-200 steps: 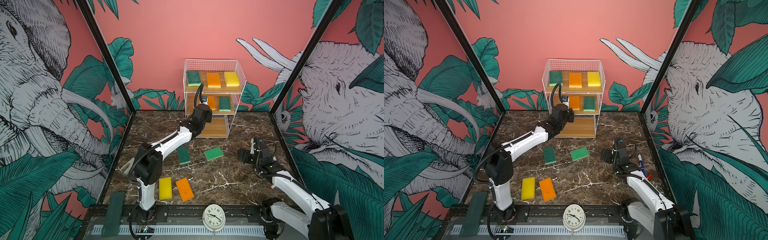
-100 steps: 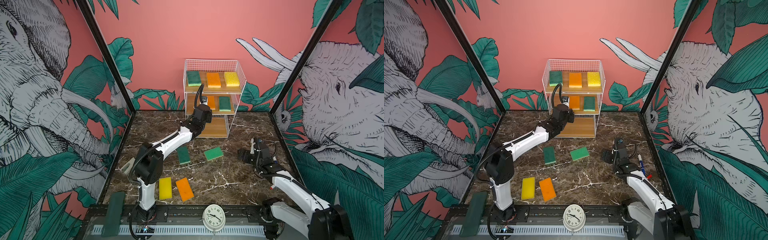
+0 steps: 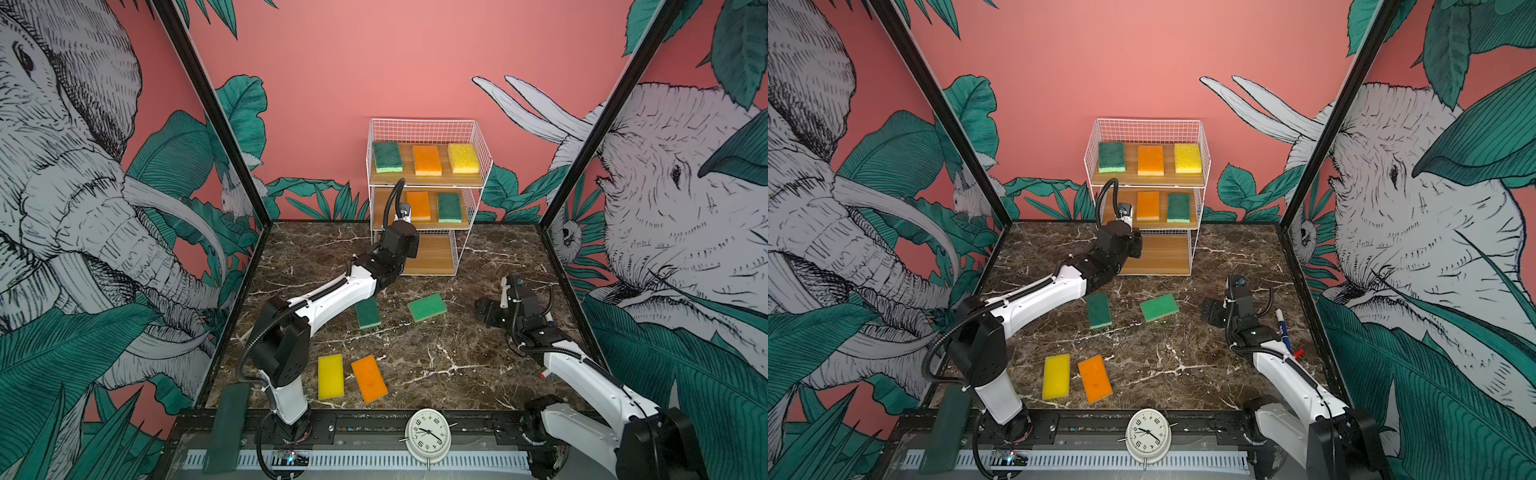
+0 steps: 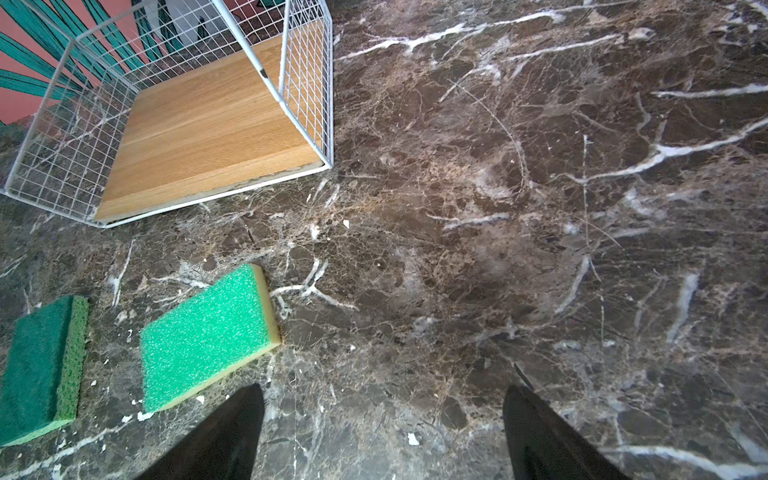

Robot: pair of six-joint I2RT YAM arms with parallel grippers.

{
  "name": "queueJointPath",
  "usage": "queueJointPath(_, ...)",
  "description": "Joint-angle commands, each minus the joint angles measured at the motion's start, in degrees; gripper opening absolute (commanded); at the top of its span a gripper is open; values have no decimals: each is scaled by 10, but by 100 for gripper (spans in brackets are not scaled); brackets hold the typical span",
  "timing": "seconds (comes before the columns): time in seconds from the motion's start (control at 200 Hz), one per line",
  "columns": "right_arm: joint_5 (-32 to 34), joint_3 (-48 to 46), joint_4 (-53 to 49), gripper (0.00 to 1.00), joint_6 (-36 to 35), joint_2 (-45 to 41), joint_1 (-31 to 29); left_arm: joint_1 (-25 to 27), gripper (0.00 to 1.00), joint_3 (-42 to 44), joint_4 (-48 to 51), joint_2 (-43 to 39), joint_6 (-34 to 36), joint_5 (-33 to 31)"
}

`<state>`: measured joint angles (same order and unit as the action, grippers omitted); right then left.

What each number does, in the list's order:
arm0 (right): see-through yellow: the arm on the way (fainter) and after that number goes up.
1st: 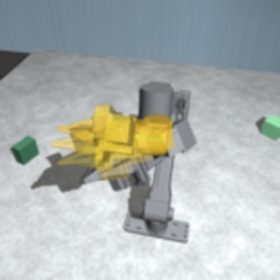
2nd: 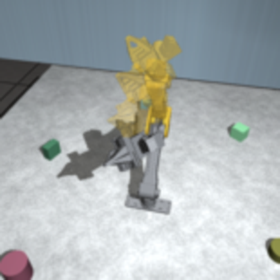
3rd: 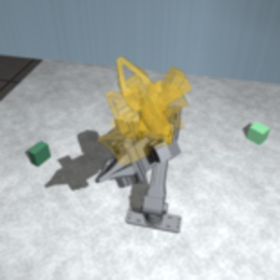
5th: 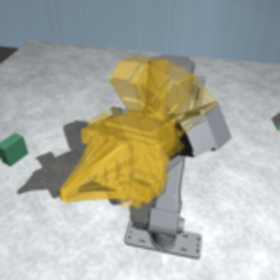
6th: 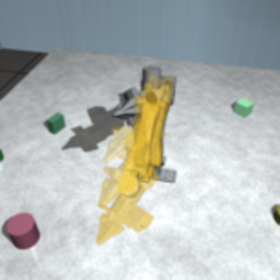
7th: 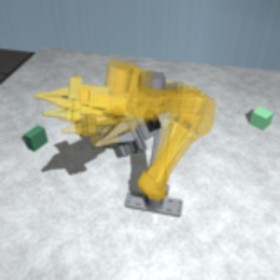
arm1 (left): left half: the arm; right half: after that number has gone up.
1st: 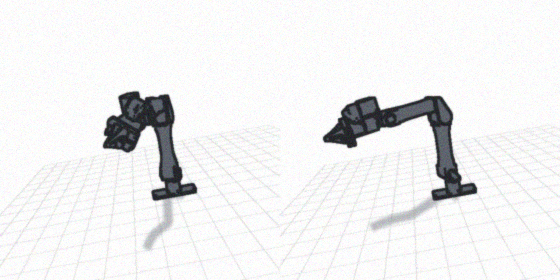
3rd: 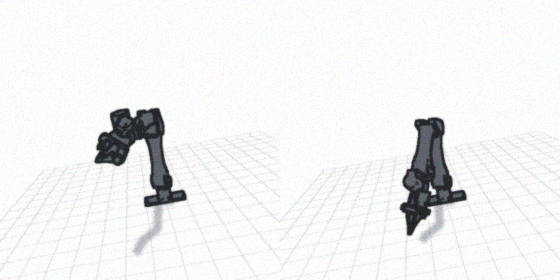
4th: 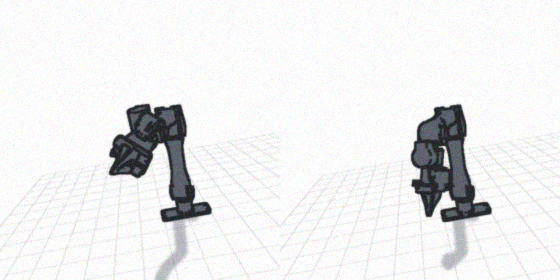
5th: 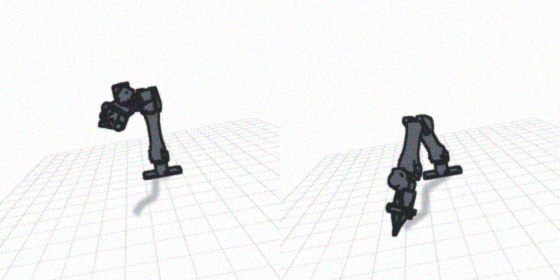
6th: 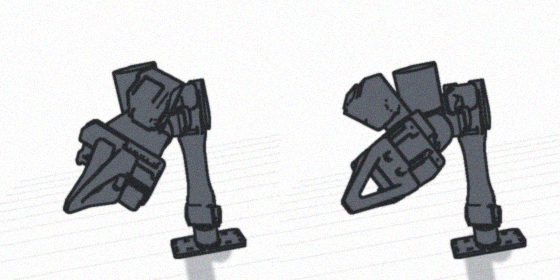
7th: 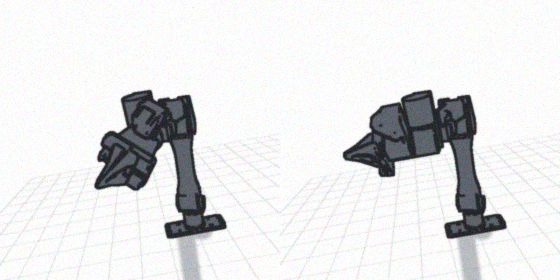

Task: Place and organize the cleaning sponges onto the shelf
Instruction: 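Withdraw the left gripper from the shelf toward the dark green pad, then lower the left gripper over the dark green pad and close on it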

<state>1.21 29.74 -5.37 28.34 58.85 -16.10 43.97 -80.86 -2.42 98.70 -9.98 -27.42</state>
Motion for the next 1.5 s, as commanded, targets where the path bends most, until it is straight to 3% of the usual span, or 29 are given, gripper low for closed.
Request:
queueJointPath(0.0,-3,13,5,92,5,-3,2,16,46,33,32,-73,9,-23)
queueJointPath(0.475,-18,49,-21,89,27,18,1,18,62,111,339,-254,-84,-45)
queueJointPath(0.87,-9,79,-35,88,53,46,-18,10,70,192,427,-293,-157,-31)
queueJointPath(1.11,18,104,-29,89,67,95,-72,-18,73,261,405,-280,-213,25)
queueJointPath(1.375,23,116,-17,89,75,119,-89,-22,85,307,309,-225,-286,56)
queueJointPath(1.495,24,113,-14,89,75,124,-89,-22,86,304,306,-175,-344,52)
